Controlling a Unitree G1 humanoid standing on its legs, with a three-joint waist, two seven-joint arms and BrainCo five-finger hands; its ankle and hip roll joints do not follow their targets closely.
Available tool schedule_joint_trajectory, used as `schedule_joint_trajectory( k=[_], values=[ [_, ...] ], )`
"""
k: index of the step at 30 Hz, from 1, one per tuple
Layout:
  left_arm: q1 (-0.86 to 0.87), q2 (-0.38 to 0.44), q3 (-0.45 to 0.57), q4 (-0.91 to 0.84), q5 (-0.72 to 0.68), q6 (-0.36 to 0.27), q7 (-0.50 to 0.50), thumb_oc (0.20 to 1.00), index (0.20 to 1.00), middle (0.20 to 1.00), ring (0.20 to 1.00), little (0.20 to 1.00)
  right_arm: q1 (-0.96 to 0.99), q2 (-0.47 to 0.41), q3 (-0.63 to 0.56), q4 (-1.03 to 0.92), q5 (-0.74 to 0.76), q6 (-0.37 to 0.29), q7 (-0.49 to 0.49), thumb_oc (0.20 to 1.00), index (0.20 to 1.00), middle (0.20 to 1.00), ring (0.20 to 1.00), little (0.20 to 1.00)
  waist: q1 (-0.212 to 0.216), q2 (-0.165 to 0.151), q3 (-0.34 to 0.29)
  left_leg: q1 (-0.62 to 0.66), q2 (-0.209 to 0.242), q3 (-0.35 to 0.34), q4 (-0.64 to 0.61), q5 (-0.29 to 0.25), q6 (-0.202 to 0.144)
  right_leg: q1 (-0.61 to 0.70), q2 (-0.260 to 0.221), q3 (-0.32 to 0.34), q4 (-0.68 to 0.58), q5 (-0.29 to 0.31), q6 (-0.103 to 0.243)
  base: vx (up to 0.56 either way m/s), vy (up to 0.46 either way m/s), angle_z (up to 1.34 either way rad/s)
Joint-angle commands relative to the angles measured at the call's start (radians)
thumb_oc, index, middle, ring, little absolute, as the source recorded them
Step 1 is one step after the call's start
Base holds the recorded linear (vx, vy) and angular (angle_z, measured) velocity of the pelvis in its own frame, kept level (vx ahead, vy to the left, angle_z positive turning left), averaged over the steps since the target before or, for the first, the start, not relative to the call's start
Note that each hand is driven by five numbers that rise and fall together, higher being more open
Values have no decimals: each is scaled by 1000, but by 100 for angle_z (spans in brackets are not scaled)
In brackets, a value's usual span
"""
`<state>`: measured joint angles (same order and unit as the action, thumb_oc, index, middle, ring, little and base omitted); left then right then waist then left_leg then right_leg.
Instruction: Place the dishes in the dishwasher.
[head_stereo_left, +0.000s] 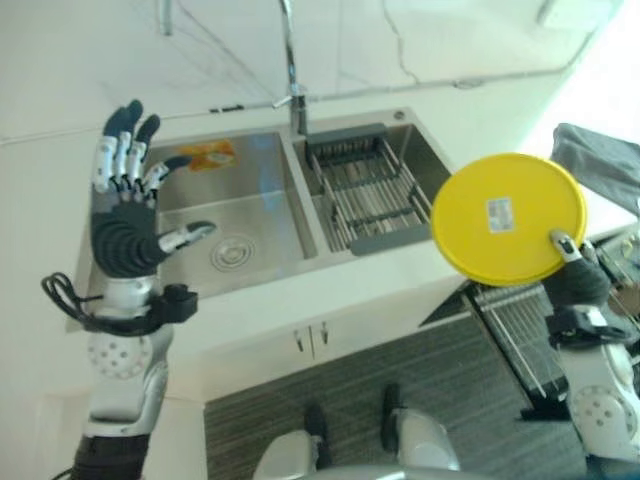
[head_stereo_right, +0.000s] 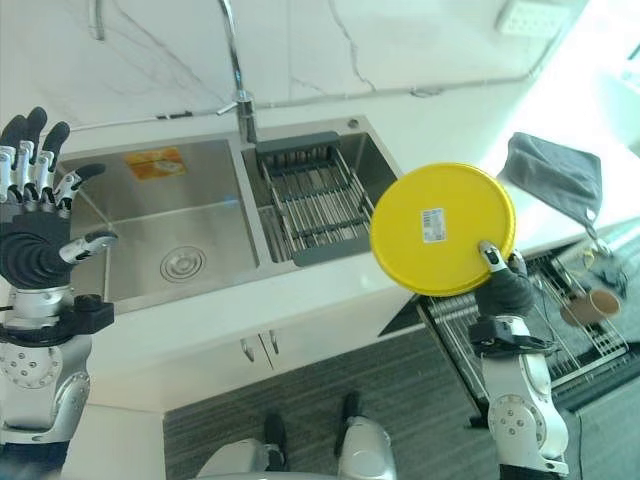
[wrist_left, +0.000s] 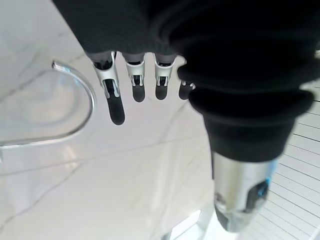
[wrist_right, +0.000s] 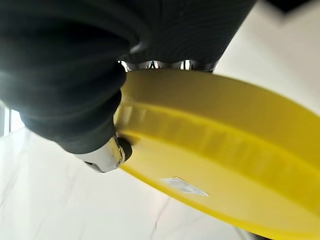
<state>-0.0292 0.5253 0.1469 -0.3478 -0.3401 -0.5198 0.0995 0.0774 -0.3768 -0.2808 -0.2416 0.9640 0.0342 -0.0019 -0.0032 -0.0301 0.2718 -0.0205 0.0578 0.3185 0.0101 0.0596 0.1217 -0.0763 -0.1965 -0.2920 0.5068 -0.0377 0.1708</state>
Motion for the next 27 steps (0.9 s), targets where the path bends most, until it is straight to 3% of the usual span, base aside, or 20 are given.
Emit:
schedule_joint_trajectory(
  k=[1, 6, 7, 8, 11, 12, 15, 16, 17, 19, 20, 22, 24, 27],
  values=[
    [-10, 39, 1, -59, 67, -50, 14, 1000, 1000, 1000, 1000, 1000, -106, 13, -8, -66, 31, -130, 32, 200, 200, 200, 200, 200, 50, -15, -81, 113, -18, -173, -97, -110, -101, 177, -64, -10, -204, 75, 14, -206, -238, -84],
    [-16, 88, 5, -55, 57, -20, -24, 1000, 1000, 1000, 1000, 1000, -110, 42, 0, -93, 15, -109, 17, 200, 200, 200, 200, 200, 72, -28, -111, 92, 10, -152, -97, -94, -127, 273, -133, -3, -289, 120, 49, -193, -368, -104],
    [-8, 130, -4, -46, 90, 3, -53, 1000, 1000, 1000, 1000, 1000, -98, 45, 5, -116, 9, -102, 26, 200, 200, 200, 200, 200, 52, -24, -121, 88, 64, -118, -97, -75, -166, 279, -125, -6, -398, 93, 62, -250, -663, -135],
    [-5, 131, -2, -47, 82, 9, -65, 1000, 1000, 1000, 1000, 1000, -96, 43, 2, -118, 13, -100, 31, 200, 200, 200, 200, 200, 51, -22, -121, 88, 76, -108, -97, -70, -174, 283, -119, -11, -420, 83, 61, -289, -794, -111],
    [17, 113, -8, -61, 115, 36, -108, 1000, 1000, 1000, 1000, 1000, -84, 32, -4, -123, 33, -64, 72, 200, 200, 200, 200, 200, 34, -10, -122, 76, 164, -71, -97, -23, -233, 298, -65, -33, -545, 21, 59, -172, -592, -79],
    [49, 88, -33, -73, 172, 54, -135, 1000, 1000, 1000, 1000, 1000, -78, 7, 8, -136, 31, -12, 74, 200, 200, 200, 200, 200, 11, -8, -127, 65, 226, -45, -97, 14, -271, 287, -14, -1, -589, 12, 34, -127, -717, -49],
    [76, 59, -73, -78, 205, 60, -187, 1000, 1000, 1000, 1000, 1000, -72, -39, 13, -138, 36, 1, 69, 200, 200, 200, 200, 200, -3, -9, -122, 46, 256, -50, -70, 34, -284, 267, 44, 41, -589, -3, -18, -56, -536, -55],
    [96, 55, -106, -79, 209, 77, -236, 1000, 1000, 1000, 1000, 1000, -83, -83, 13, -135, 56, 11, 68, 200, 200, 200, 200, 200, 1, -5, -117, 19, 241, -108, -15, 15, -280, 250, 81, 72, -588, -1, -49, -7, -452, -51],
    [99, 56, -112, -75, 207, 83, -258, 1000, 1000, 1000, 1000, 1000, -88, -91, 15, -133, 57, 14, 66, 200, 200, 200, 200, 200, 4, -5, -115, 11, 225, -123, 17, -3, -274, 250, 85, 75, -588, -1, -54, -3, -365, -50],
    [100, 74, -122, -68, 177, 89, -303, 1000, 1000, 1000, 1000, 1000, -118, -120, 25, -118, 57, 19, 53, 200, 200, 200, 200, 200, 15, -3, -109, -6, 138, -133, 110, -84, -236, 252, 82, 68, -590, -3, -59, 36, -159, -28],
    [89, 75, -135, -55, 114, 143, -382, 1000, 1000, 1000, 1000, 1000, -134, -115, 39, -101, 19, 5, 47, 200, 200, 200, 200, 200, 20, -2, -107, -19, 53, -87, 180, -152, -198, 256, 77, 45, -586, -1, -58, 90, -81, -1],
    [85, 66, -177, -20, 41, 234, -489, 1000, 1000, 1000, 1000, 1000, -140, -100, 46, -91, -12, -8, 22, 200, 200, 200, 200, 200, 26, 11, -109, -8, -20, -29, 151, -165, -169, 254, 94, 3, -557, -12, -54, 203, 133, 28],
    [96, 52, -224, 15, 17, 307, -525, 1000, 1000, 1000, 1000, 1000, -151, -97, 61, -83, -20, -11, -3, 200, 200, 200, 200, 200, 34, 12, -102, 33, -21, -42, 95, -155, -157, 248, 106, -7, -509, -43, -62, 274, 267, 85],
    [131, 44, -309, 77, -71, 506, -594, 1000, 1000, 1000, 1000, 1000, -160, -114, 50, -62, 4, -11, 32, 200, 200, 200, 200, 200, 31, 0, -101, 80, -45, -70, 54, -154, -127, 214, 108, 4, -415, -53, -49, 230, 259, 20]
  ],
)
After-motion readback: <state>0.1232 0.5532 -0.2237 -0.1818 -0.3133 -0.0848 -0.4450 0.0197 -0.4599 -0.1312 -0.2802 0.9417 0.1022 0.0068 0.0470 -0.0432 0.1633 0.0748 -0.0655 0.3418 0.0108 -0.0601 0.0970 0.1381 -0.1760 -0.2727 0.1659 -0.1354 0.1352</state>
